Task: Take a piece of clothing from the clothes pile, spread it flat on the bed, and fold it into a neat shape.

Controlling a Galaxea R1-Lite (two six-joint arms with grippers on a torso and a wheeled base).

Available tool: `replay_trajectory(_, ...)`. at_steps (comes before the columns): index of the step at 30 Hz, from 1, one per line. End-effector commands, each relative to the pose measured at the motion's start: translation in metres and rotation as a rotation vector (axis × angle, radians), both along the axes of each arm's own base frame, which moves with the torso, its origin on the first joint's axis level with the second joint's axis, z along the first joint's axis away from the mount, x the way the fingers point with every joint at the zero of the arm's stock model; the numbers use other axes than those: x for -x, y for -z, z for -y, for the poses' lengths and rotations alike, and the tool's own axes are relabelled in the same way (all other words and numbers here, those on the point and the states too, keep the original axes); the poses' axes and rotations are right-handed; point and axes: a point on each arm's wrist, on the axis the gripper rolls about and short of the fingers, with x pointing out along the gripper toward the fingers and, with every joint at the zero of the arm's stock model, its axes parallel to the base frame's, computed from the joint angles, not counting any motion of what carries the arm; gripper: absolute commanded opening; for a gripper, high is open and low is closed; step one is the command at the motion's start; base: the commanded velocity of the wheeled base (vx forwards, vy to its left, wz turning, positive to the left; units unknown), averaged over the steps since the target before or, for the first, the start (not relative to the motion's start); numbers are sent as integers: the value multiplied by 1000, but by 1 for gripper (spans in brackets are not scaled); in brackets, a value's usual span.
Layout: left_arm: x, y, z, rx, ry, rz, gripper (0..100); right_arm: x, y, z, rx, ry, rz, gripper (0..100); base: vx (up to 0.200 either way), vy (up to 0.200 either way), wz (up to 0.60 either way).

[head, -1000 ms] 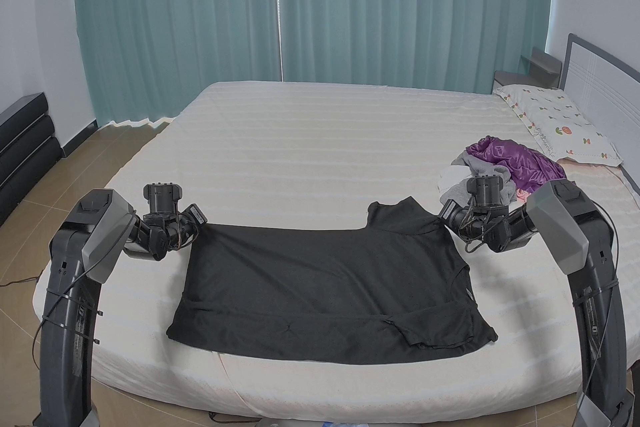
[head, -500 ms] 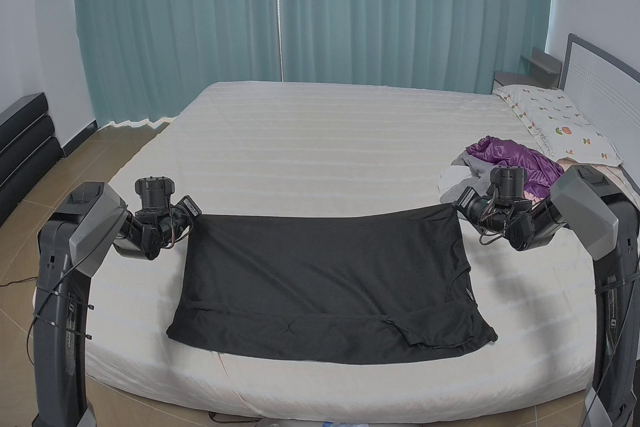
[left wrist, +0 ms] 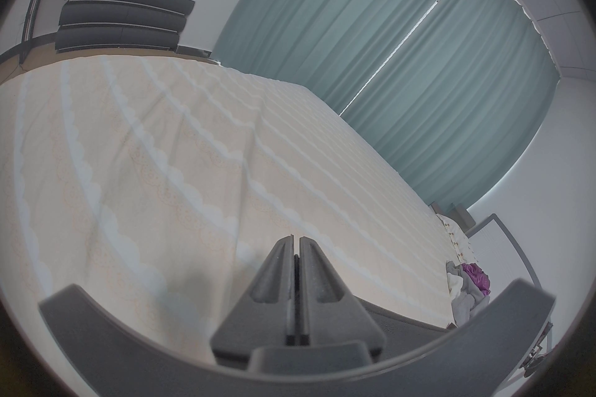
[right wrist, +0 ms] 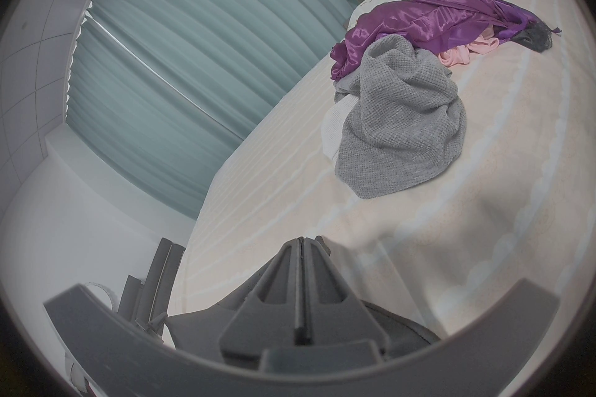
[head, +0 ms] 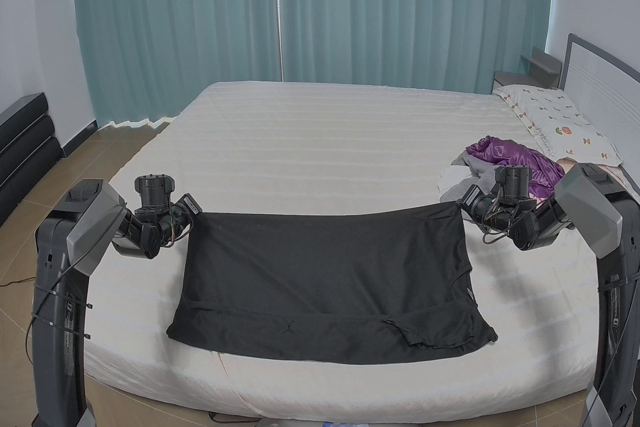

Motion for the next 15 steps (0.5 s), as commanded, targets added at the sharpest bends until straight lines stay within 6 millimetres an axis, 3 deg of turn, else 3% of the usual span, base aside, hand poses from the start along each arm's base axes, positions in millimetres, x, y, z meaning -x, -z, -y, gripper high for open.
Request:
replay_trajectory(1,3,2,-1,-1,1,-14,0,3,0,-1,1,-2,-9,0,0,0,0)
replay_trajectory(15,33,-19,1,25,60,-59,0,46,-12,11,-30,-40,-93,0,0,0,0)
